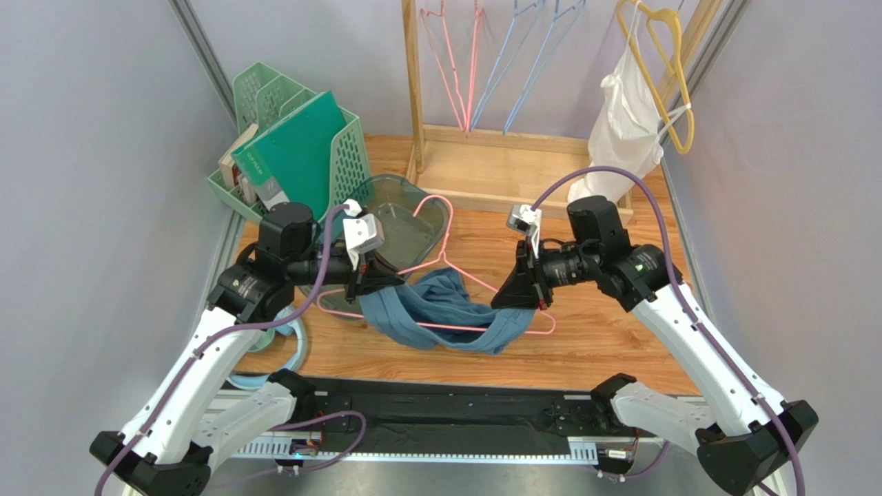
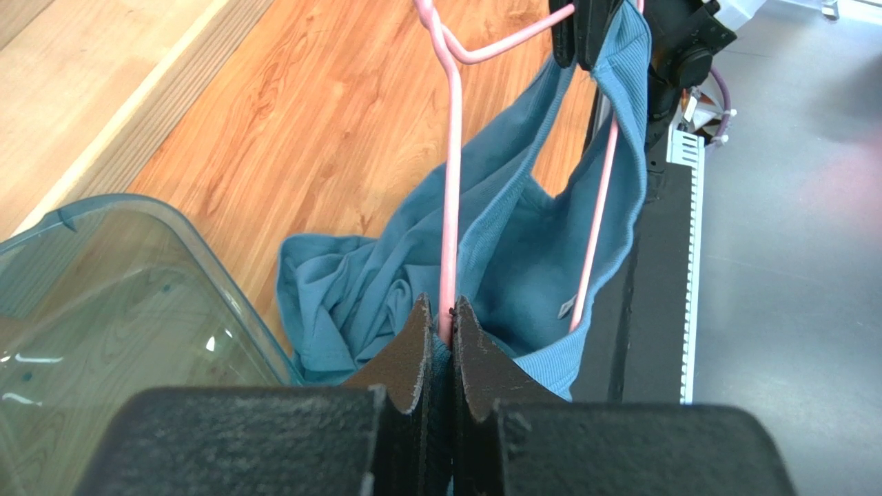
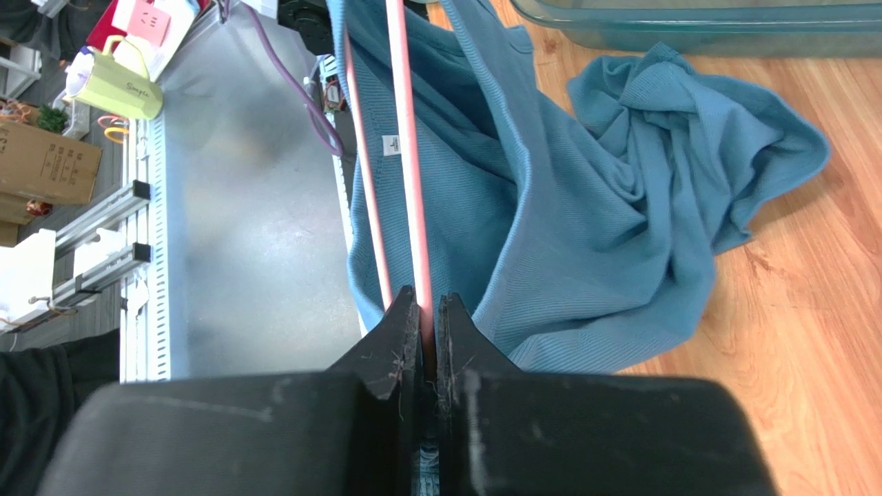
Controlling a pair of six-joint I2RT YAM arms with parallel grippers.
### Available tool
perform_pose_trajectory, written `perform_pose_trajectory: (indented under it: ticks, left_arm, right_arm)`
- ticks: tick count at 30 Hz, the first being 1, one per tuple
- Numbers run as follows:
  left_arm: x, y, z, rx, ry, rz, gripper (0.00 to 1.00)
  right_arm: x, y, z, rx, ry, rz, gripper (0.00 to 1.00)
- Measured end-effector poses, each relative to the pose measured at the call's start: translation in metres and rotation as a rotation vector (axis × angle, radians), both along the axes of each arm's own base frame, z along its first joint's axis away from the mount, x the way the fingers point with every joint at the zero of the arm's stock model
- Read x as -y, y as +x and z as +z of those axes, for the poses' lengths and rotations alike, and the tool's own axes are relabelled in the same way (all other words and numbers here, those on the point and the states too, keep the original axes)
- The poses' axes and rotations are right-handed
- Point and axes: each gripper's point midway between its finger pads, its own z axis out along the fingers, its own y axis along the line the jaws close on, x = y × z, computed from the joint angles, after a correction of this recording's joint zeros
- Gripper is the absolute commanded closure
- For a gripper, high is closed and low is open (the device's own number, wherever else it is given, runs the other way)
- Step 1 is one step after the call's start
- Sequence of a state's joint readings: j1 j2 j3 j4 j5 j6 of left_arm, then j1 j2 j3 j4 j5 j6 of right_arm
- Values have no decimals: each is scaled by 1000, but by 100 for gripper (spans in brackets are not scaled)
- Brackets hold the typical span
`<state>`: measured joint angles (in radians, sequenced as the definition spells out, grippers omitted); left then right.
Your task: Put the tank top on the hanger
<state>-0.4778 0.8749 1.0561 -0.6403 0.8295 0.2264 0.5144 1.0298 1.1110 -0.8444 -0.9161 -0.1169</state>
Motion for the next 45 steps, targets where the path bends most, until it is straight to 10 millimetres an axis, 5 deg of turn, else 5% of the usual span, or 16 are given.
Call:
perform_pose_trajectory:
  ticks: [1,5,8,11,21,30,38,45]
  left_arm:
    - [0,0,0,-1,0,1,100]
    - [0,2,-1,-8,4,10,59]
    - [2,8,0,-11,-4,29,41]
    - [4,11,2,-17,-12,40,3]
    - [5,30,2,-30,-8,111,1]
    - [-9,37,24,84,-40,219,1]
    - [-20,53,25,111,-31,328,1]
    - [-34,63,26,136,-23,433,1]
  right_arm:
    - [0,0,-1,-1,-2,-2,100]
    - [0,1,0,13,-10,-20,100]
    - [0,3,1,43,-15,-42,100]
    - [1,3,-1,66,-31,-69,100]
    - [5,11,-6,127,-59,-158,100]
    - [4,23,-20,124,3,-273,100]
    - [11,34,8,206,129,-415,100]
    - [18,40,11,218,195,-506,100]
